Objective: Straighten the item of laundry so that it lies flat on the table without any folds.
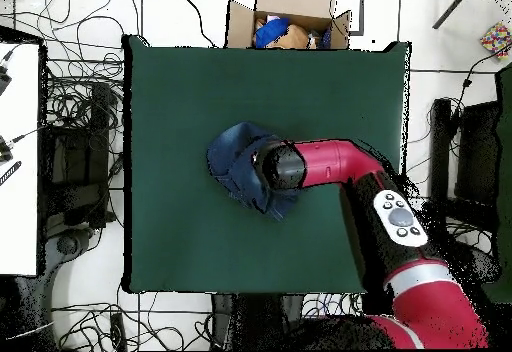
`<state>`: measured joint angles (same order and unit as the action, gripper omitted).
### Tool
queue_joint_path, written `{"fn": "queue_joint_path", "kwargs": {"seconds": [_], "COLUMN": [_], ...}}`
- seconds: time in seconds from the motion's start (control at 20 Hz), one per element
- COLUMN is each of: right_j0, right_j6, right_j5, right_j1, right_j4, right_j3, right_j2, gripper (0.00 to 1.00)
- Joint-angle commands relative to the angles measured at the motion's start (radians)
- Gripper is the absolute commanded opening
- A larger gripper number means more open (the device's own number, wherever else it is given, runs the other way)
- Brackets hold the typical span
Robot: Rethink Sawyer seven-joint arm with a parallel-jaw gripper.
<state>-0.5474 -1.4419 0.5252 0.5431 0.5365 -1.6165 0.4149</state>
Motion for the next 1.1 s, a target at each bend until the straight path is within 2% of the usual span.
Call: {"fn": "queue_joint_path", "kwargs": {"seconds": [0.05, 0.25, 0.7, 1.0, 1.1], "right_j0": [0.052, 0.078, 0.091, 0.074, 0.072], "right_j6": [-0.154, -0.148, -0.029, 0.023, 0.056], "right_j5": [-0.099, -0.140, -0.036, -0.007, 0.026], "right_j1": [-0.097, -0.190, -0.301, -0.338, -0.359], "right_j4": [0.031, 0.031, -0.005, 0.000, -0.002], "right_j3": [0.042, 0.136, 0.352, 0.417, 0.470], "right_j2": [-0.059, -0.065, -0.025, -0.004, 0.010], "gripper": [1.00, 1.00, 1.00, 1.00, 1.00]}}
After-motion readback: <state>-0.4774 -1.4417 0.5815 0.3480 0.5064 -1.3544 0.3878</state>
